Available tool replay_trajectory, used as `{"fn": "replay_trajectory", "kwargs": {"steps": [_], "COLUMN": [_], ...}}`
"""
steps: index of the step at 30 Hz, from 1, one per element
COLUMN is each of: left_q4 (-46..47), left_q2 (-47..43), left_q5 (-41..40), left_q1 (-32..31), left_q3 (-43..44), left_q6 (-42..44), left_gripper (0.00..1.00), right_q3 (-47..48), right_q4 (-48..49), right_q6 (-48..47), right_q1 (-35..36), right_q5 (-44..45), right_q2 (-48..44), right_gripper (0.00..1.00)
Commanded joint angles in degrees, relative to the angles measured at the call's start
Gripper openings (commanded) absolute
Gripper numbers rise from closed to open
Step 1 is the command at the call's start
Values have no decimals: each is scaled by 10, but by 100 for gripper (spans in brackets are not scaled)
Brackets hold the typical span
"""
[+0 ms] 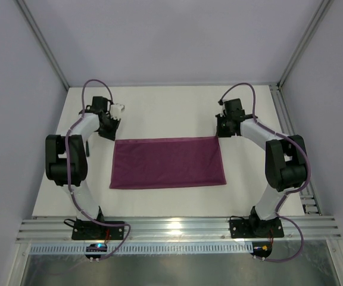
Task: Fold the napkin into a case and place the utensils inside
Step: Smooth out the rectangle-folded napkin at the center of the board.
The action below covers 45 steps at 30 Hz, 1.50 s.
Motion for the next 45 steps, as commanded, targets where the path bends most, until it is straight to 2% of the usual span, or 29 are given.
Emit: {"fn": "replay_trajectory", "kwargs": {"steps": [1,5,11,22,33,35,36,41,45], "left_q4": [21,-6,-26,-51,-43,-34,-32,-22,-16], "left_q2": [-5,31,55,56,78,80,80,69,48], "left_q5": [1,0,-3,12,-1,-1,0,1,1], "left_q1": [2,-6,-14,-14,-14,-14,-14,-14,-14], "left_q3": [15,45,48,43,57,58,58,48,36], "left_q6": [-11,1,24,31,24,22,19,18,18], "left_gripper": [0,1,18,18,23,20,14,0,0], "right_q3": [27,27,21,20,15,15,15,15,14], "right_q4": [1,4,7,5,7,7,7,7,5], "right_q6": [8,11,14,12,11,12,12,12,12], "right_q1": [1,0,0,1,1,1,0,1,0], "right_q5": [10,4,2,5,6,5,5,7,9], "right_q2": [-11,-4,-5,-7,-10,-10,-10,-10,-11], "right_gripper": [4,4,4,4,4,4,4,4,4]}}
